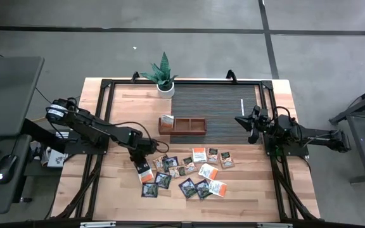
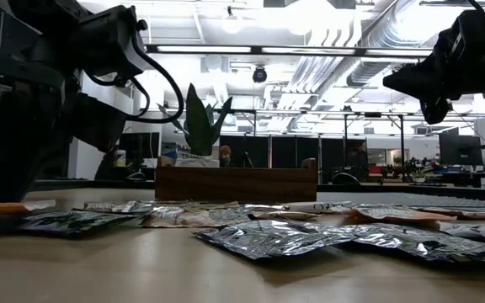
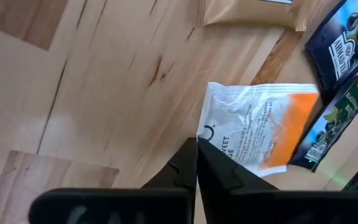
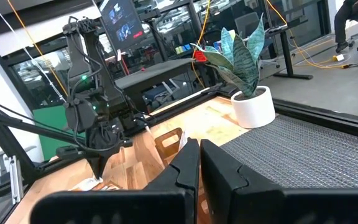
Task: Pick & Place Tea
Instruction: Put the orange tea bag into the left section of the wooden organizer
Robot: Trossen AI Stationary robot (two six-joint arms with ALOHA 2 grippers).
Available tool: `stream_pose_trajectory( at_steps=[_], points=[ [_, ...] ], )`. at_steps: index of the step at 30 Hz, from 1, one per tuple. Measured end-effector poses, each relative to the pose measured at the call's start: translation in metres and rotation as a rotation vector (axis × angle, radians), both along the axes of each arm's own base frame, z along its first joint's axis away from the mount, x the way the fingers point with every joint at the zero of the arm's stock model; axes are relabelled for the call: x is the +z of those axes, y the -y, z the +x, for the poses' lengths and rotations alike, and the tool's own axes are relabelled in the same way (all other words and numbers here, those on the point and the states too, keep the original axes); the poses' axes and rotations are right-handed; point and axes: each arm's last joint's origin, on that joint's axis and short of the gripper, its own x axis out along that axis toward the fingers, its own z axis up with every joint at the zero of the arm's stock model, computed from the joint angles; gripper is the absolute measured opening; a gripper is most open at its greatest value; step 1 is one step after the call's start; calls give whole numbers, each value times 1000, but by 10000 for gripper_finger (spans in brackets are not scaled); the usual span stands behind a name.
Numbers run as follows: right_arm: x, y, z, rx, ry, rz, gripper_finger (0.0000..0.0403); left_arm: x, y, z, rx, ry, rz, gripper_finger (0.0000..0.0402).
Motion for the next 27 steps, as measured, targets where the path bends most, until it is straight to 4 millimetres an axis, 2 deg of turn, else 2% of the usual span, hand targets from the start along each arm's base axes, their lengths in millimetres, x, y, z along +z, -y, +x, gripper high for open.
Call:
stream_pose_trajectory(
  at_steps=[5, 11, 17, 27],
  points=[
    [0, 0, 0, 0, 0, 0, 12, 0, 0, 0, -2, 2, 1, 1],
    [0, 0, 0, 0, 0, 0, 12, 10, -7, -5, 24, -9, 36, 0],
    [0, 0, 0, 0, 0, 0, 12, 42, -22, -9, 27, 11, 118, 0],
    [0, 0, 0, 0, 0, 0, 12, 106, -43, 6, -39, 89, 277, 0]
  ],
)
